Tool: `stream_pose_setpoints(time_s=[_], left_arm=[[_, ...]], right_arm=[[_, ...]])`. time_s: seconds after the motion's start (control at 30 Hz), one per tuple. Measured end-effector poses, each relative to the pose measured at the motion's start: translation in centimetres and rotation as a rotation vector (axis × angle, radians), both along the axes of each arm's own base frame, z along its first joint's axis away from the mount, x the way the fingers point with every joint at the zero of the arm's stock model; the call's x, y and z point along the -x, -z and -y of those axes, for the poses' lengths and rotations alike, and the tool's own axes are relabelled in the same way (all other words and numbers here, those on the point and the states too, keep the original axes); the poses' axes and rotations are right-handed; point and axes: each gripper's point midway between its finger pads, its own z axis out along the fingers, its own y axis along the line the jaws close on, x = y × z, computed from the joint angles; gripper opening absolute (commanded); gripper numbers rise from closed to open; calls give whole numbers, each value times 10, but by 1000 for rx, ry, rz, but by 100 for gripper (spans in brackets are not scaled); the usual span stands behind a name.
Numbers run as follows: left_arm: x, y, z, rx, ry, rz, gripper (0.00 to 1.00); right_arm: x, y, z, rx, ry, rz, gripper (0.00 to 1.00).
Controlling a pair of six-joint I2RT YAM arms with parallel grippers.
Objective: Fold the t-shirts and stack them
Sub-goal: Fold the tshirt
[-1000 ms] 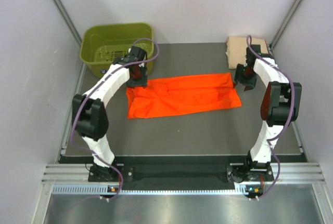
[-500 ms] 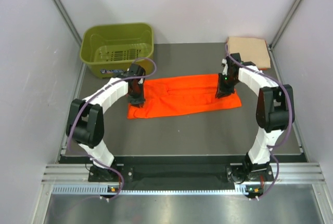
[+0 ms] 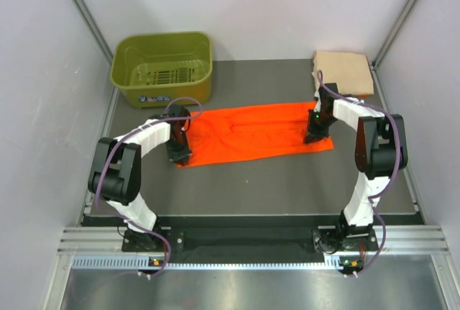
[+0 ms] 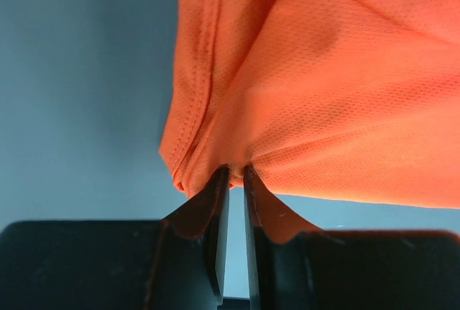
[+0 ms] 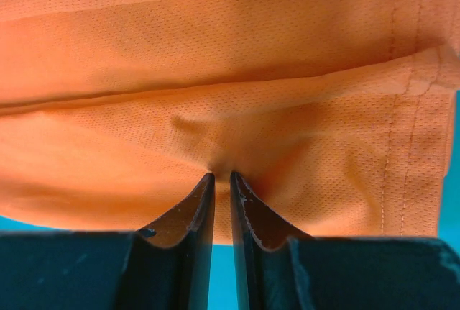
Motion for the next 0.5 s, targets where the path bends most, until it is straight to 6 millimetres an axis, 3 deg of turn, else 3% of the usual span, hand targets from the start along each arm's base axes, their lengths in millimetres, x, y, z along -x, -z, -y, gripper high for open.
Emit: stream_pose_setpoints(time_s=[0.17, 0.33, 0.4, 0.5], left_arm=[[1, -1, -1, 27, -53, 19, 14], [4, -5, -1, 45, -52, 14, 18], [5, -13, 1, 57, -38, 24, 19], [-3, -40, 5, 85, -20, 95, 20]], right_arm=[[1, 0, 2, -15, 12, 18, 16], [2, -1, 3, -14, 13, 18, 17], [4, -3, 5, 0, 14, 14, 18], [7, -6, 10, 26, 14, -4, 20]])
